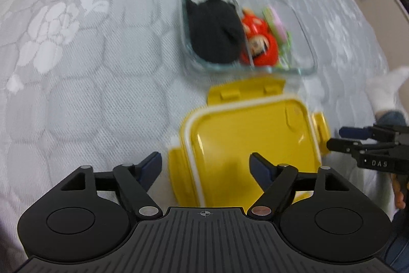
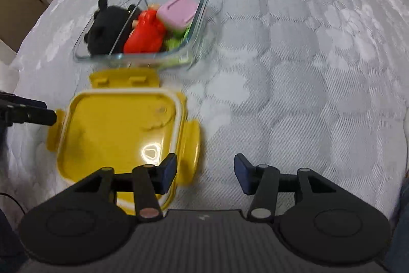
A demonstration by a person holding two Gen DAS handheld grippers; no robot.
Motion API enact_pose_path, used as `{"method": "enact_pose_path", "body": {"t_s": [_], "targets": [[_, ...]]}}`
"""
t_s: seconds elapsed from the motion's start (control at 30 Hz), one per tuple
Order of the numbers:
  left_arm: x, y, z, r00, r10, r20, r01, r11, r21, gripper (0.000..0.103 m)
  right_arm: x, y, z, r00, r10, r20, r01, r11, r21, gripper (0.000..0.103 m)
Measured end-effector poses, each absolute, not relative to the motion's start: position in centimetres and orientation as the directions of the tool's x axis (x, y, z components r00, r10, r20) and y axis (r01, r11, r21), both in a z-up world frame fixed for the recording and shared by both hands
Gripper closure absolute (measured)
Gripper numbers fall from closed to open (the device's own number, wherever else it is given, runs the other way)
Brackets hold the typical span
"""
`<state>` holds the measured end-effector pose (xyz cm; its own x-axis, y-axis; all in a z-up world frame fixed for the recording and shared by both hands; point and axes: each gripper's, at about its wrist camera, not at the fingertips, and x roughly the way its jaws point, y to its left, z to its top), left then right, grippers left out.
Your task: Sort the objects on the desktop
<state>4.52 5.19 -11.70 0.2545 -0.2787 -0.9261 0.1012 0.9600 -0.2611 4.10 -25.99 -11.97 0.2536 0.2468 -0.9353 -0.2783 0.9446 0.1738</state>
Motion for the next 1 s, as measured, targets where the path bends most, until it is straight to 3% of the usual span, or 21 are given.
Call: {"method": "enact_pose_path", "body": {"t_s": [0.2, 0.4, 0.47, 0.53, 0.83, 1.0], "targets": [[2.6, 3.3, -12.3, 0.257, -0.248, -0.934, 0.18, 0.962, -0.206, 0.012, 2.5, -23.1, -12.6, 0.341, 0.209, -0.917, -0.324, 0.941, 0.094, 0.052], [2.3, 4.0, -12.6, 0.247, -0.26, -0.934, 0.161, 0.961, -0.225, 0.01, 2.4, -22.0, -13.3, 0.409, 0.147, -0.901, -0.339, 0.941, 0.0, 0.052], [2.3, 4.1, -12.6, 0.248, -0.264, -0.932, 0.161, 0.96, -0.229, 0.01, 2.8, -22.3, -13.3, 0.4, 0.158, -0.903, -0.314, 0.949, 0.027, 0.055], [2.3, 3.9, -12.5, 0.246, -0.271, -0.93, 0.167, 0.958, -0.235, 0.01, 3.2, -22.7, -13.3, 0.375, 0.184, -0.909, -0.285, 0.955, 0.076, 0.07], [2.4, 3.5, -12.4, 0.209, -0.41, -0.888, 0.176, 0.909, -0.378, 0.01, 3.6, -23.7, -12.6, 0.315, 0.271, -0.91, -0.196, 0.956, 0.217, 0.078], [2.9, 5.3, -11.8, 0.242, -0.426, -0.872, 0.119, 0.905, -0.409, 0.01, 4.0, -24.7, -12.1, 0.306, 0.319, -0.897, -0.138, 0.947, 0.29, 0.084]]}}
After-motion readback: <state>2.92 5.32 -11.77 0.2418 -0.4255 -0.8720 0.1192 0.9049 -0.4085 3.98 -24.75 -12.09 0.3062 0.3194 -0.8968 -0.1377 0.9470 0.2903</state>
